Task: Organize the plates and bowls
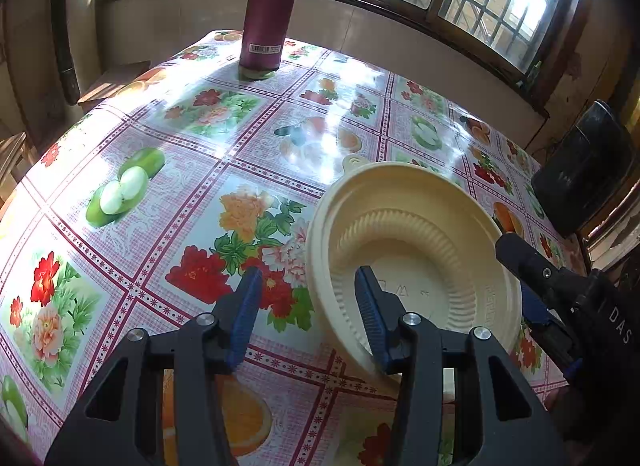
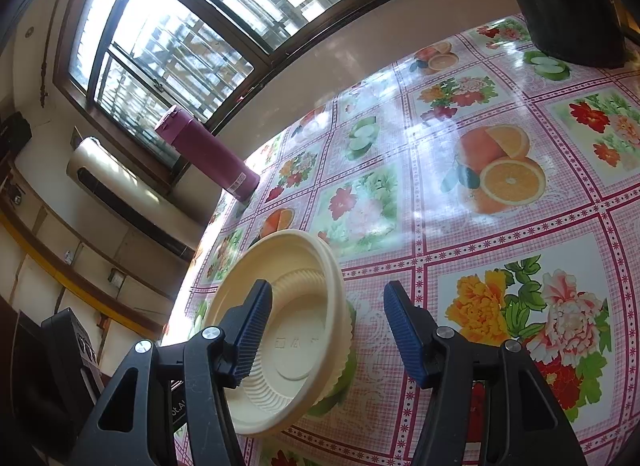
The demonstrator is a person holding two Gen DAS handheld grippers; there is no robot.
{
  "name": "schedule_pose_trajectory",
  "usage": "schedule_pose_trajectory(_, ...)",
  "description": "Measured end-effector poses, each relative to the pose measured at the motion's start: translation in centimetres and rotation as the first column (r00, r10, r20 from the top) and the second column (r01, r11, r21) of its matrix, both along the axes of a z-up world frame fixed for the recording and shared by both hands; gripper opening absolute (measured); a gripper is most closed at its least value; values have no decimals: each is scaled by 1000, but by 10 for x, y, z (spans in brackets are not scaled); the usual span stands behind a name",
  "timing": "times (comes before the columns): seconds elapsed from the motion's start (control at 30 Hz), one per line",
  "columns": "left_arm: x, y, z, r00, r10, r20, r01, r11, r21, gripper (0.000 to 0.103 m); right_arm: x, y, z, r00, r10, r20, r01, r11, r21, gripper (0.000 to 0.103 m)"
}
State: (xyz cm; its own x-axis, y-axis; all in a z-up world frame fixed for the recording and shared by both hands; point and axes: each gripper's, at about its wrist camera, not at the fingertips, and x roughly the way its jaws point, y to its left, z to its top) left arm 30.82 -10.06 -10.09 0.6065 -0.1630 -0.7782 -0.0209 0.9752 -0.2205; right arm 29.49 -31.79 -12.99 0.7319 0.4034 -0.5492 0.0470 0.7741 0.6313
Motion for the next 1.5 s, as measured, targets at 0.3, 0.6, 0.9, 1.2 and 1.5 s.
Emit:
schedule_pose_trajectory(0.3,-1,-1,-1,1000,7,-1,-7,1000,12,46,-1,2,-1,1000,-2,-3,2,1000,4,60)
schedule_pose_trajectory(0.6,0,0,-1,1000,11,-3,-11,1000,13,47,0,2,-2,1000,-3,-5,3,1000,12,62)
schedule_pose_trajectory(0.9,-1,4,5,999,34,14,-35,999,23,58,-3,4,2,1000,11,20,-12,999,33,62)
schedule_pose_trajectory(1.2,-1,1,3,1000,29,2,-29,999,31,58,-3,3,1,1000,-4,16,4,1000,20,62)
schedule_pose_trajectory(1.5,-1,5,1,999,37,-10,-37,999,3,58,-4,2,3,999,-28,24,29,999,-27,52)
